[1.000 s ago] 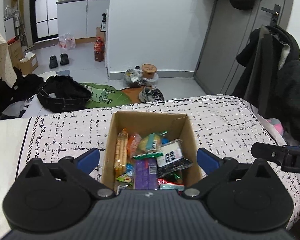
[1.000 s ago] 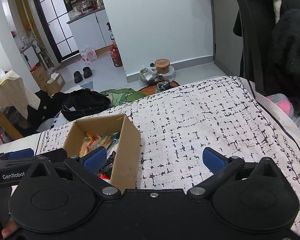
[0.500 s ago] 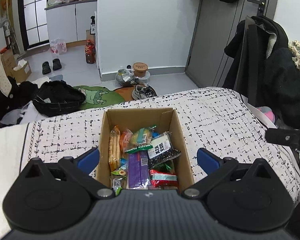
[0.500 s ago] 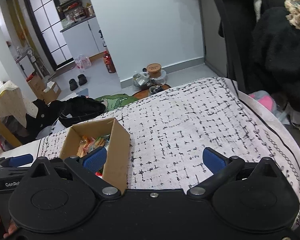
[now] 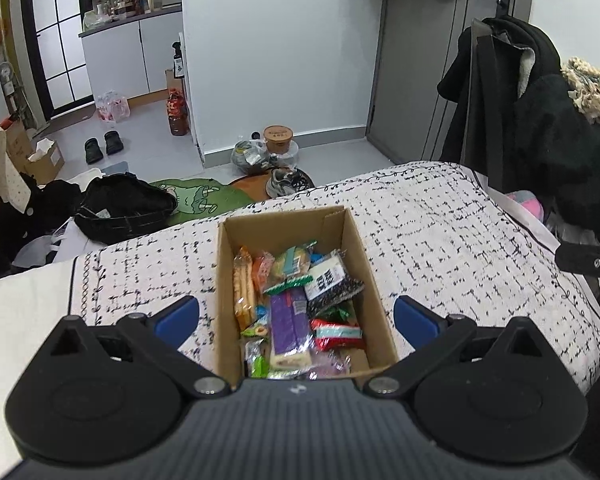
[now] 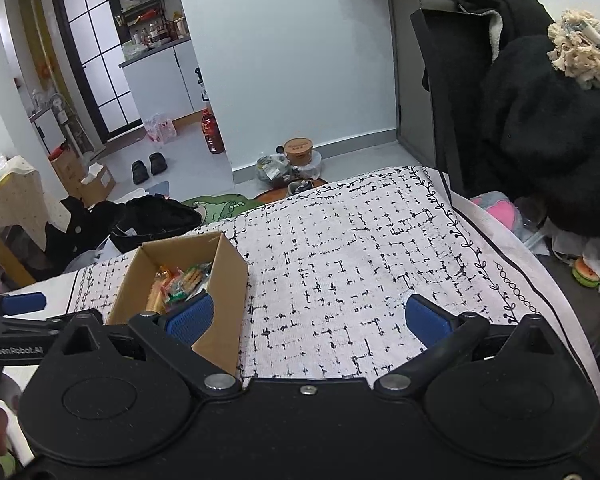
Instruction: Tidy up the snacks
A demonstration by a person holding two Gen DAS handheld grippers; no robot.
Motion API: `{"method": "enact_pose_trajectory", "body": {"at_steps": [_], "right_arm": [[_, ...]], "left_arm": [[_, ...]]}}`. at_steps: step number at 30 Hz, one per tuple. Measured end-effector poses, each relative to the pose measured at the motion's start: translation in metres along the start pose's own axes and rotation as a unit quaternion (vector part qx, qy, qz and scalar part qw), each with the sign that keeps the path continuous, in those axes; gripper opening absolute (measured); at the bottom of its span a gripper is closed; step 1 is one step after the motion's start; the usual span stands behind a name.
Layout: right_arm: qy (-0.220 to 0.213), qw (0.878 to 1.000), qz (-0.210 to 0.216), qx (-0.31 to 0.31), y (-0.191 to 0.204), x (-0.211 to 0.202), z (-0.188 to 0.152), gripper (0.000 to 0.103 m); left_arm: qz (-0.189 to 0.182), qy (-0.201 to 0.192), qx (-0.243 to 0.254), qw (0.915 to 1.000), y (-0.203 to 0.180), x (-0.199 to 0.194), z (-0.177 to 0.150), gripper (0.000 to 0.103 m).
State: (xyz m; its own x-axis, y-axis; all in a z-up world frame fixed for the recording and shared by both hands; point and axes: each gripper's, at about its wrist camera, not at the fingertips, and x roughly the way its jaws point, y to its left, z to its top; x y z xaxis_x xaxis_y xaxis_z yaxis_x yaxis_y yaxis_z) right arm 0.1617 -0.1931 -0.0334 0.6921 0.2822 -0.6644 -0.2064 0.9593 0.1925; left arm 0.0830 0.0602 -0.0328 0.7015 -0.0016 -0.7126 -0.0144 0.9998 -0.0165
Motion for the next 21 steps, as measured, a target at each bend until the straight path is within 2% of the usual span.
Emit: {"method": "enact_pose_trajectory", "body": {"at_steps": [13,21], "right_arm": [[0.013,1.000,0.015,-0.004,-0.007,-0.023,-0.007,0.103],[0.030,0.999,0.025,-0.015,-0.006,-0.038,-0.012,0.103]], "left_arm": [[0.021,0.008,-0.015,0.9996,0.003,-0.032,-0.015,0.103],[0.014,0.015,-0.025,0.9995,0.002,-0.050,-0.021,0.103]]}}
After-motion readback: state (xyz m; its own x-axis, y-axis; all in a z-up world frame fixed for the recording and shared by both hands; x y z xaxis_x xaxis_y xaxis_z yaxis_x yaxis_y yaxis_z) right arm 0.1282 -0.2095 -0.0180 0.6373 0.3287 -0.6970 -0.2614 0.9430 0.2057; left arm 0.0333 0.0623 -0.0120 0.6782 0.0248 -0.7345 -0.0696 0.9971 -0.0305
